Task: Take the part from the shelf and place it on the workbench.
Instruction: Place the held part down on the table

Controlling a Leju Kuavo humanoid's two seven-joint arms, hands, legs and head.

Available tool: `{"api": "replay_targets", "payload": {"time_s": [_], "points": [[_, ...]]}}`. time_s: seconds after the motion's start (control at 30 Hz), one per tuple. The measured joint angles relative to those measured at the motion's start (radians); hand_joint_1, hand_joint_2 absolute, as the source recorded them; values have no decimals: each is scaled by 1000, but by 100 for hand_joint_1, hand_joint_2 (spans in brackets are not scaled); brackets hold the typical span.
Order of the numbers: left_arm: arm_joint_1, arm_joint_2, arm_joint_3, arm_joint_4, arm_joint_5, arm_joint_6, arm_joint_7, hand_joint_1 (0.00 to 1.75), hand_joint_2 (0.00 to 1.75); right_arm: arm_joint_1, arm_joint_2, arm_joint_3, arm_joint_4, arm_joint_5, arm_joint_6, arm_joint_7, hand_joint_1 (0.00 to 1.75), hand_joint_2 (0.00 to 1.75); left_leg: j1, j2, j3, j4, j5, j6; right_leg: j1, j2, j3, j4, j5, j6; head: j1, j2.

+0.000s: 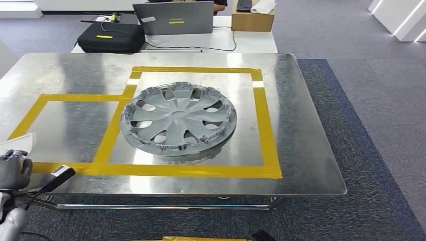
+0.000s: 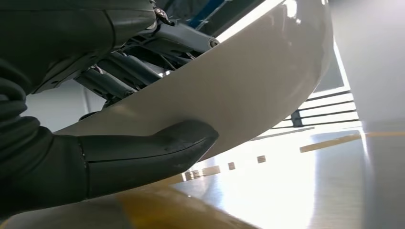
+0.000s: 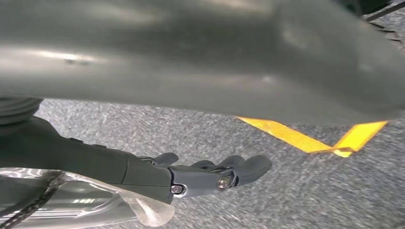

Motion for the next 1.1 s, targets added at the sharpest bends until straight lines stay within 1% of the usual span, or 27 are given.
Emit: {"api": "replay_targets", "payload": {"time_s": [0.17, 0.27, 0.5, 0.63, 0.77, 0.83, 0.97, 1.1], "points": [[-97, -2, -144, 37, -61, -36, 68, 175, 175, -10, 2, 18, 0, 3, 4, 7, 0, 0, 0, 0, 0, 0, 0, 0, 0, 2, 0, 0, 1, 0, 0, 0], [-135, -4, -205, 56, -79, -43, 91, 175, 175, -10, 2, 29, 0, 5, 4, 8, 0, 0, 0, 0, 0, 0, 0, 0, 0, 2, 0, 0, 2, 0, 0, 0], [-174, -7, -274, 94, -99, -51, 110, 175, 175, -10, 3, 40, 0, 5, 5, 11, 0, 0, 0, 1, 0, 0, 0, 0, 0, 2, -1, 0, 2, 0, 0, 0], [-225, -26, -328, 154, -148, -62, 145, 175, 175, -11, 3, 53, 0, 5, 10, 20, 0, 0, 0, 1, 0, 0, 0, 0, 0, 2, -1, 0, 2, 0, 0, 0], [-288, -60, -386, 230, -175, -69, 190, 0, 175, -15, 7, 64, 0, 5, 17, 25, 0, 0, 0, 1, 0, 0, 1, 0, 0, 2, 0, 0, 2, 0, 0, 0], [-312, -75, -408, 263, -177, -73, 212, 0, 175, -16, 9, 69, 0, 3, 18, 27, 0, 0, 0, 1, 0, 0, 1, 0, 0, 3, 0, 0, 3, 0, 0, 0], [-340, -88, -433, 312, -177, -62, 238, 0, 0, -16, 11, 75, 0, -6, 17, 33, 0, 0, 0, 1, 0, 0, 1, 0, 0, 3, 0, 0, 3, 0, 0, 0], [-336, -95, -440, 320, -175, -34, 227, 0, 0, -12, 13, 81, 0, -18, 12, 32, 0, 0, 0, 1, 0, 0, 1, 0, 0, 3, -1, 0, 3, 0, 0, 0]]}}
